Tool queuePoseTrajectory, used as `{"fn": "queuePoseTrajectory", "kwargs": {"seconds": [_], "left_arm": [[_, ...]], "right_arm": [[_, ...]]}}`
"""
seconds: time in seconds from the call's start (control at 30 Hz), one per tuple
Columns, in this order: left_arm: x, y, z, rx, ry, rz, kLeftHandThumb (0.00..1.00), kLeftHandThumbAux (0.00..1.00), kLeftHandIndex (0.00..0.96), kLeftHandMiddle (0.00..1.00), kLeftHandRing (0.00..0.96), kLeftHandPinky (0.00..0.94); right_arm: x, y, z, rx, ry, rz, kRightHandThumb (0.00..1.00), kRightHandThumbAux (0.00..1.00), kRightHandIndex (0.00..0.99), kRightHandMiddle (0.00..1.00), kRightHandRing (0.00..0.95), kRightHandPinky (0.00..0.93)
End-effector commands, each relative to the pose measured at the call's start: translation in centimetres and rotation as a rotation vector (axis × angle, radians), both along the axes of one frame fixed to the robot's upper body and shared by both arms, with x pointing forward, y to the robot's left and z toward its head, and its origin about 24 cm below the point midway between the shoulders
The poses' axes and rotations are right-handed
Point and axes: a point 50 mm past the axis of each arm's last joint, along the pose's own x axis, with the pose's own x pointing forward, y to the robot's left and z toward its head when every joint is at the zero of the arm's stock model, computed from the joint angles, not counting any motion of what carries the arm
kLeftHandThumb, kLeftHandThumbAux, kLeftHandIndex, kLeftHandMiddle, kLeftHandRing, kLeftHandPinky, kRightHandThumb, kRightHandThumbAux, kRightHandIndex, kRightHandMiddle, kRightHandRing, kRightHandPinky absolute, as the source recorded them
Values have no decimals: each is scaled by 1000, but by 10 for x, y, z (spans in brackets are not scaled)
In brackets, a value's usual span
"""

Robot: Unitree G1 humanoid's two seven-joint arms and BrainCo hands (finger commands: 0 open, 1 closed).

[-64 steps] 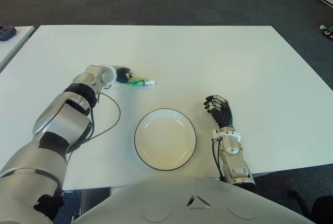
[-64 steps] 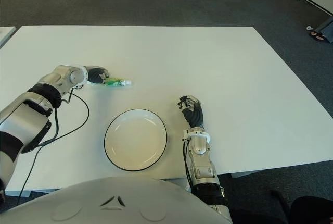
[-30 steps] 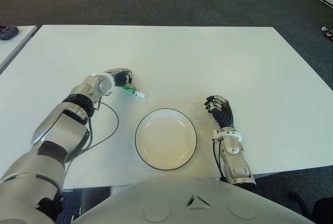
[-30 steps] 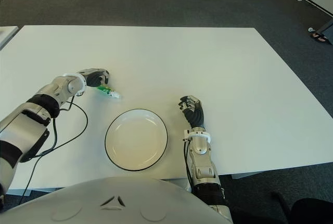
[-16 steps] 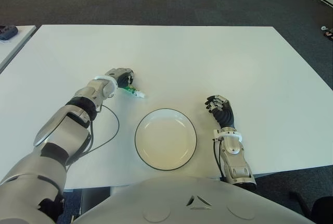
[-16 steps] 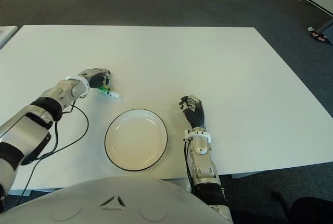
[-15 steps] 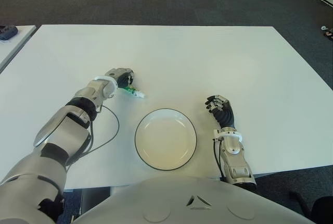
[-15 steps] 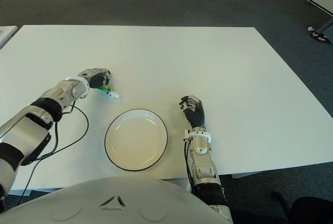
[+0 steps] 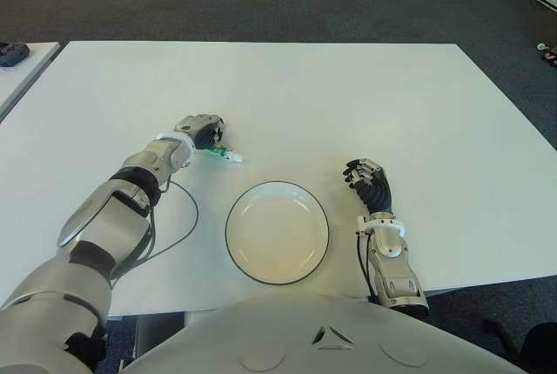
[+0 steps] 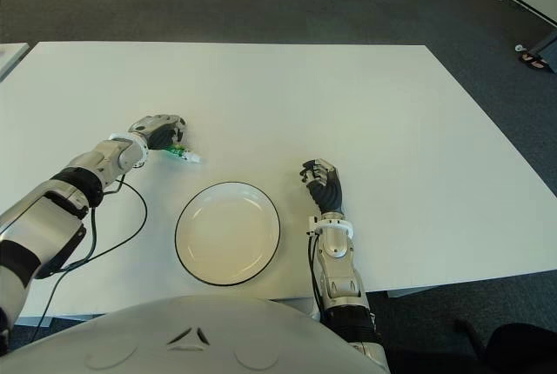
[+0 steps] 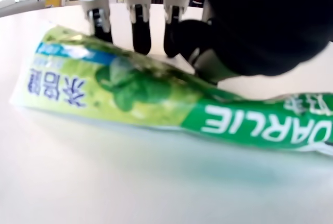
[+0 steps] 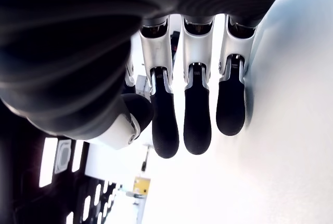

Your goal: Put the toothpaste on the table into the plate.

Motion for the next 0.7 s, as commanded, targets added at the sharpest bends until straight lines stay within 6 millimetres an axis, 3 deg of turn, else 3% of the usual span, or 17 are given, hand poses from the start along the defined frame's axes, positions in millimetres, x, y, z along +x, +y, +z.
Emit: {"fn": "queuePoseTrajectory", "kwargs": {"seconds": [0.03, 0.07, 0.1, 0.13, 0.2, 0.53, 0.7], "left_arm": [[-9, 10, -4, -27, 17, -6, 569, 724, 370, 400, 382, 366], [-7, 13, 0, -45, -6, -1, 364, 739, 305, 346, 329, 318], [-7, 15, 3, -54, -19, 0, 233, 736, 242, 298, 285, 286], [-6, 15, 4, -60, -25, 0, 149, 735, 201, 268, 257, 265], [-5, 18, 9, -78, -53, -2, 76, 723, 159, 233, 228, 253], [5, 27, 34, -81, -182, -42, 1, 651, 55, 119, 158, 231], [5, 36, 45, -59, -230, -60, 0, 628, 22, 74, 108, 159]], "right_arm": [[0, 2, -2, 12, 17, 4, 707, 731, 428, 546, 543, 546], [0, 2, -2, 12, 17, 4, 707, 731, 428, 545, 543, 546], [0, 2, -2, 13, 16, 5, 707, 731, 428, 545, 543, 550], [0, 2, -2, 13, 16, 5, 707, 731, 428, 545, 543, 553], [0, 3, -2, 13, 16, 6, 707, 731, 428, 546, 545, 556], [0, 5, -1, 22, 16, 7, 707, 732, 427, 540, 543, 549], [1, 5, -1, 21, 19, 9, 707, 732, 427, 540, 544, 550]]}}
